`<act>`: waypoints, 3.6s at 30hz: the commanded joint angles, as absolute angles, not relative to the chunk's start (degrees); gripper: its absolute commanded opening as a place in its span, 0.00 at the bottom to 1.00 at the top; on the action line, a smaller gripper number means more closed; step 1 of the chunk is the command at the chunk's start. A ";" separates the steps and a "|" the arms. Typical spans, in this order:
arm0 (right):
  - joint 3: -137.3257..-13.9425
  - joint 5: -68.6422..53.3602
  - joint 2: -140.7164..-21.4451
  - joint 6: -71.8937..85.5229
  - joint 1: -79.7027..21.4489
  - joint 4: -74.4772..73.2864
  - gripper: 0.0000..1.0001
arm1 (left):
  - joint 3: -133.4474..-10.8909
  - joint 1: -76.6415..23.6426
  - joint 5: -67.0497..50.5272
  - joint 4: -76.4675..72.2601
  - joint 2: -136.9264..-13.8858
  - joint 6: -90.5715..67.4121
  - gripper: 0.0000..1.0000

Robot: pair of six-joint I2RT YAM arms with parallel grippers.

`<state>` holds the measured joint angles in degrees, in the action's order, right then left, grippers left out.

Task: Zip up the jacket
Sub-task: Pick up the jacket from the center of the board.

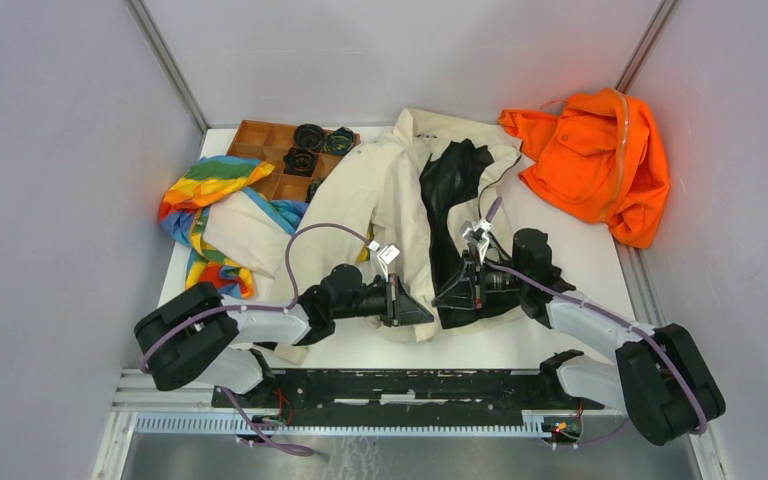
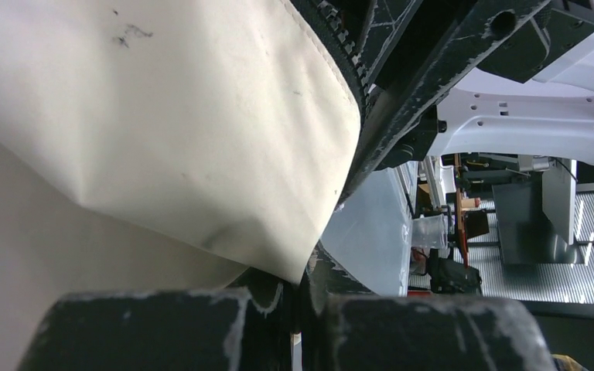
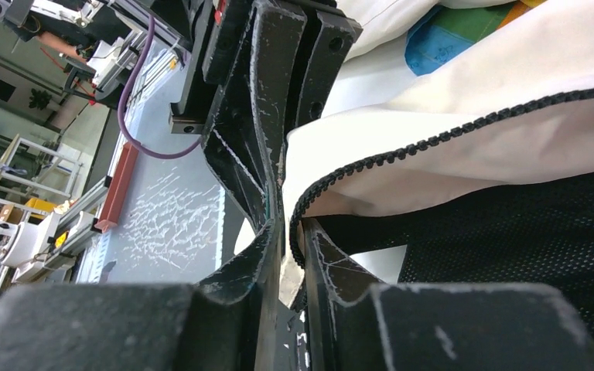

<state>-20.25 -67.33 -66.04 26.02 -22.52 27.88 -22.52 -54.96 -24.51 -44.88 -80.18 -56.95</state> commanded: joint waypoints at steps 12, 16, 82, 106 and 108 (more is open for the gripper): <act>-25.96 -71.79 -63.06 6.06 -20.27 12.80 0.53 | -21.77 -54.66 -26.43 -49.53 -78.34 -53.88 0.02; -26.61 -72.94 -61.97 -4.10 -19.65 4.64 0.64 | -21.20 -54.61 -26.52 -50.73 -77.82 -53.68 0.02; -67.20 -52.15 -70.14 -52.17 22.13 -61.59 0.98 | -26.41 -52.53 -22.31 -42.48 -66.39 -51.13 0.02; -59.22 -49.37 -71.29 -65.42 25.49 -64.11 0.86 | -23.81 -52.00 -21.70 -43.28 -65.79 -50.68 0.02; -58.51 -51.37 -69.42 -68.02 25.49 -63.26 0.87 | -23.25 -52.03 -20.88 -44.15 -65.68 -50.70 0.02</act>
